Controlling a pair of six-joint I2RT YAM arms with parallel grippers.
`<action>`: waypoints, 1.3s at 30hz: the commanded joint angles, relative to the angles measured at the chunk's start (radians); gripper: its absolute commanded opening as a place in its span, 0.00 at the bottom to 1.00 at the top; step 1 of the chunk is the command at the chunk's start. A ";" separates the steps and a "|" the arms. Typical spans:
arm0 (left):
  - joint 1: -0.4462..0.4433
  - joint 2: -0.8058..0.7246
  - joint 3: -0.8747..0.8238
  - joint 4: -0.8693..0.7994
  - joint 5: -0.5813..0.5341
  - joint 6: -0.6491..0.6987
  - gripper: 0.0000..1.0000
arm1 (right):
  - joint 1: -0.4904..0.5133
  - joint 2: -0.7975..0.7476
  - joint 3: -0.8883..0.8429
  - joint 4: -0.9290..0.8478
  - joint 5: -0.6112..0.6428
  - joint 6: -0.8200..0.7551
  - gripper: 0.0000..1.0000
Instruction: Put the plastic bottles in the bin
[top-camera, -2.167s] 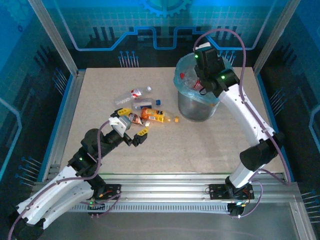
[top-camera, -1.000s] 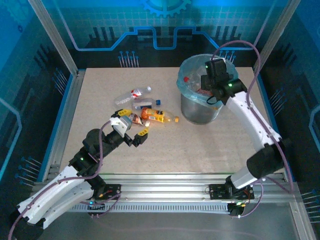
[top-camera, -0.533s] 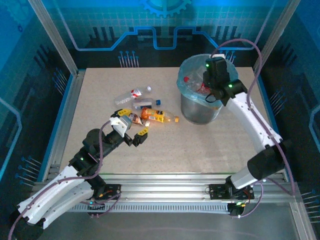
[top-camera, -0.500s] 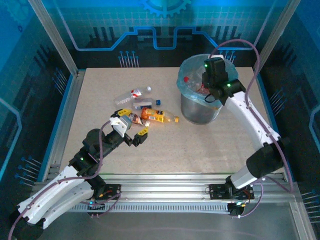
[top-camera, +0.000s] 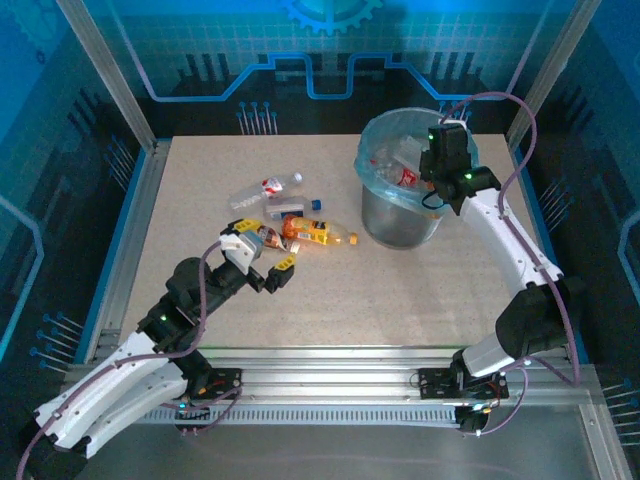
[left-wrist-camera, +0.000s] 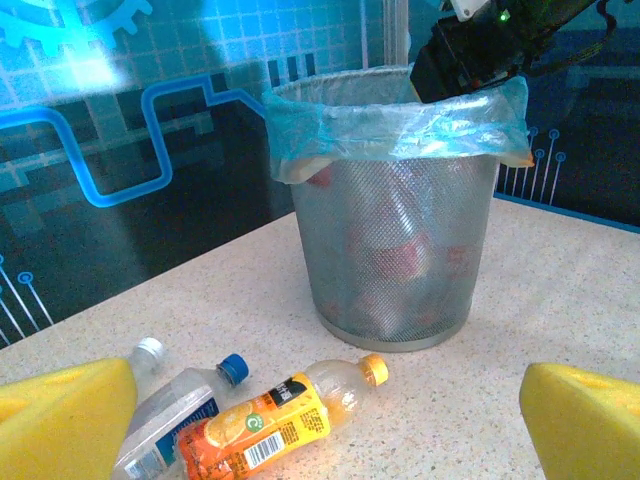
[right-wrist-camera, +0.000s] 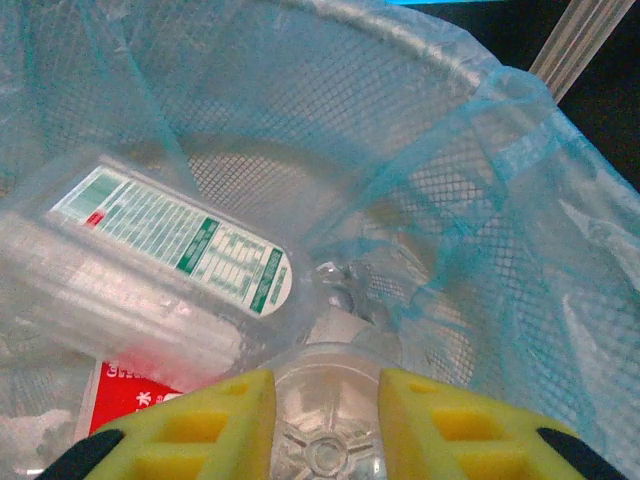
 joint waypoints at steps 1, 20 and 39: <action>-0.001 0.008 -0.008 0.007 -0.028 -0.028 0.99 | -0.026 0.066 -0.057 -0.117 -0.063 0.030 0.34; 0.023 0.137 0.068 -0.076 -0.176 -0.138 0.99 | 0.027 -0.126 -0.003 -0.077 -0.100 0.078 0.61; 0.384 0.479 0.284 -0.502 -0.042 -0.697 0.99 | 0.415 -0.302 -0.100 0.158 0.069 -0.091 0.71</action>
